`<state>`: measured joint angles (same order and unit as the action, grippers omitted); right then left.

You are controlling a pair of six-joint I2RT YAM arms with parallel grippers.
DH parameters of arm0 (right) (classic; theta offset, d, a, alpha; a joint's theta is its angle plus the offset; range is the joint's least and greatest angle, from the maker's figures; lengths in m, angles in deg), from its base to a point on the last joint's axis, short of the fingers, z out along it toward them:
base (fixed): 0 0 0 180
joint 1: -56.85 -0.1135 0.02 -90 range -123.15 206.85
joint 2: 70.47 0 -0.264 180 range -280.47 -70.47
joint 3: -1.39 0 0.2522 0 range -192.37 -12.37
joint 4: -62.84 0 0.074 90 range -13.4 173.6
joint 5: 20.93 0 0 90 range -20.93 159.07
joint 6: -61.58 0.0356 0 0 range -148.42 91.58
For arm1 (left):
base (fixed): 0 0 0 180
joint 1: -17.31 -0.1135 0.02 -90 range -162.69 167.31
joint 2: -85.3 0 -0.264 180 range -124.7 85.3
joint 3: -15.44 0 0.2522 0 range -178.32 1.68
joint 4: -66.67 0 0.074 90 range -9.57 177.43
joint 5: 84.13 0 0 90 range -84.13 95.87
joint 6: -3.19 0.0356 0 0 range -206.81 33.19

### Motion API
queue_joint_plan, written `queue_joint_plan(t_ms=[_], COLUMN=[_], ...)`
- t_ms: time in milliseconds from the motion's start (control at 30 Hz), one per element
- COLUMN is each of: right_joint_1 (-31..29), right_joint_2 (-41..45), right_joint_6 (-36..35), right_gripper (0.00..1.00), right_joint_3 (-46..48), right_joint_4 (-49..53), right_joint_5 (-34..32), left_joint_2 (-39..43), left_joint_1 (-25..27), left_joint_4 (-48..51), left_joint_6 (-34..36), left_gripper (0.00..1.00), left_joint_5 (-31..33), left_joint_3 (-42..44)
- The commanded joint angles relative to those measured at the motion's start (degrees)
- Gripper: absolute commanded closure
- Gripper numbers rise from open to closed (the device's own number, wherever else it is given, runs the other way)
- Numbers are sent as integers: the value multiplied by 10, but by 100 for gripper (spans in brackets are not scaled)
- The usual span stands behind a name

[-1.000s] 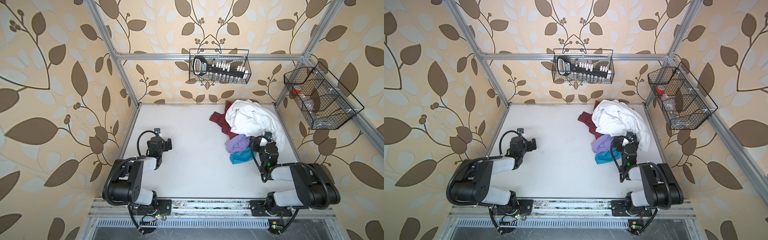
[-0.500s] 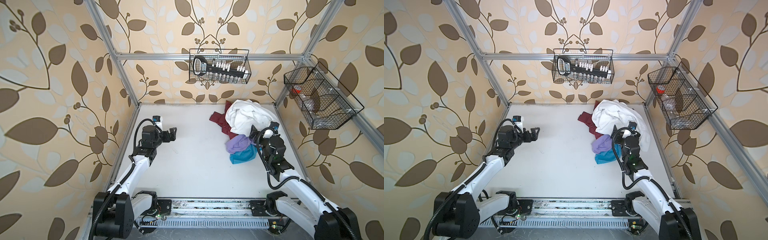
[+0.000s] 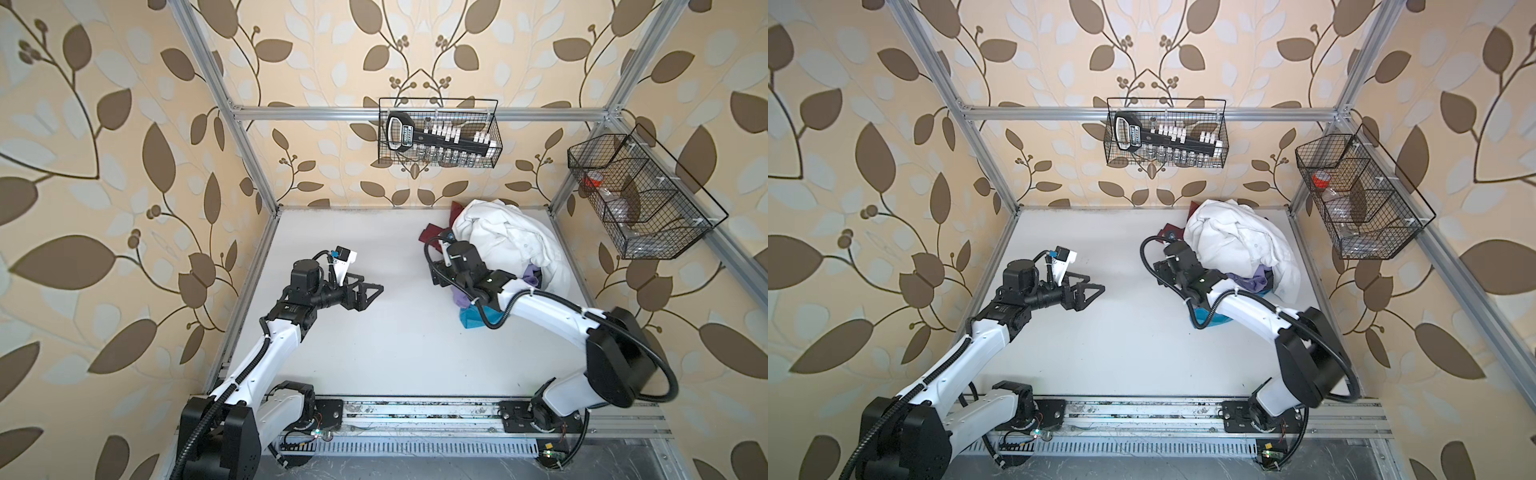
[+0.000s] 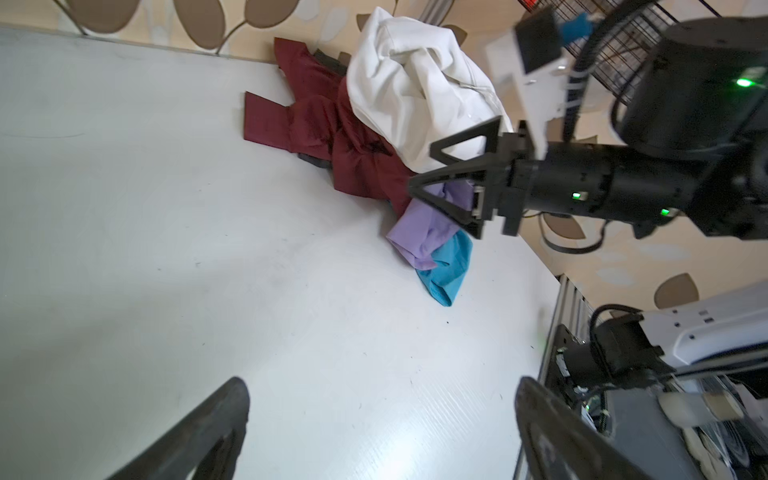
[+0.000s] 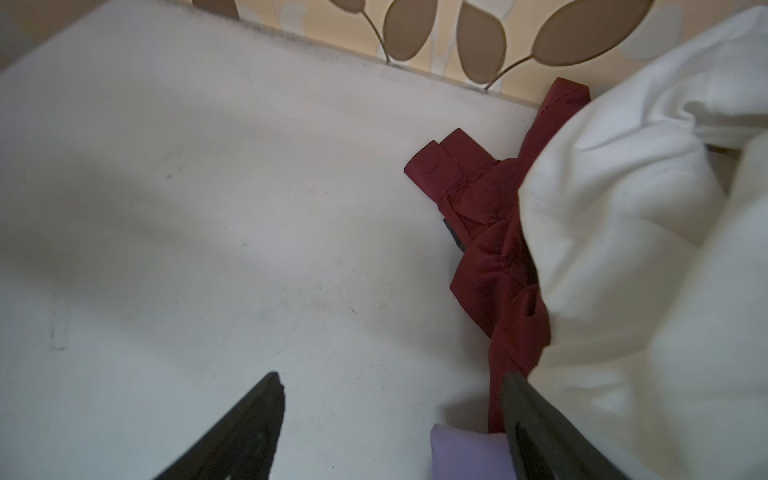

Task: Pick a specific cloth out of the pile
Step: 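Reach the right gripper toward the maroon shirt while the left arm lifts forward, then lower the right gripper onto the maroon shirt edge and close on it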

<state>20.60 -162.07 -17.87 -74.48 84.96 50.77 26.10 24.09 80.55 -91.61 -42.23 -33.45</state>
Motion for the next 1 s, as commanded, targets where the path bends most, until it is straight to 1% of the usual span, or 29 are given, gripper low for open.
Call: queue_joint_plan(t_ms=[0, 167, 267, 400, 467, 633, 800, 967], right_joint_1=[-5, -4, -4, -2, 5, 24, 55, 74], right_joint_2=[-62, -156, -180, -206, -225, -263, -284, -295], right_joint_6=[-2, -12, -13, -24, -29, -43, -50, -63], right_gripper=[24, 33, 41, 44, 47, 47, 47, 45], right_joint_3=[-61, -144, -171, -193, -212, -246, -268, -280], right_joint_4=[93, 165, 181, 186, 204, 218, 225, 225], right_joint_5=[-34, -91, -78, -93, -87, -100, -81, -80], left_joint_2=[10, 6, 6, 7, 9, 11, 10, 7], left_joint_1=[2, 4, 7, 10, 11, 12, 12, 12], left_joint_4=[7, 7, 8, 15, 16, 16, 16, 16], left_joint_6=[33, 37, 41, 44, 44, 44, 44, 44], left_gripper=[1, 1, 1, 1, 1, 1, 1, 1], left_joint_5=[-37, -38, -38, -36, -37, -37, -36, -36], left_joint_3=[-9, -10, -10, -13, -13, -13, -13, -13])
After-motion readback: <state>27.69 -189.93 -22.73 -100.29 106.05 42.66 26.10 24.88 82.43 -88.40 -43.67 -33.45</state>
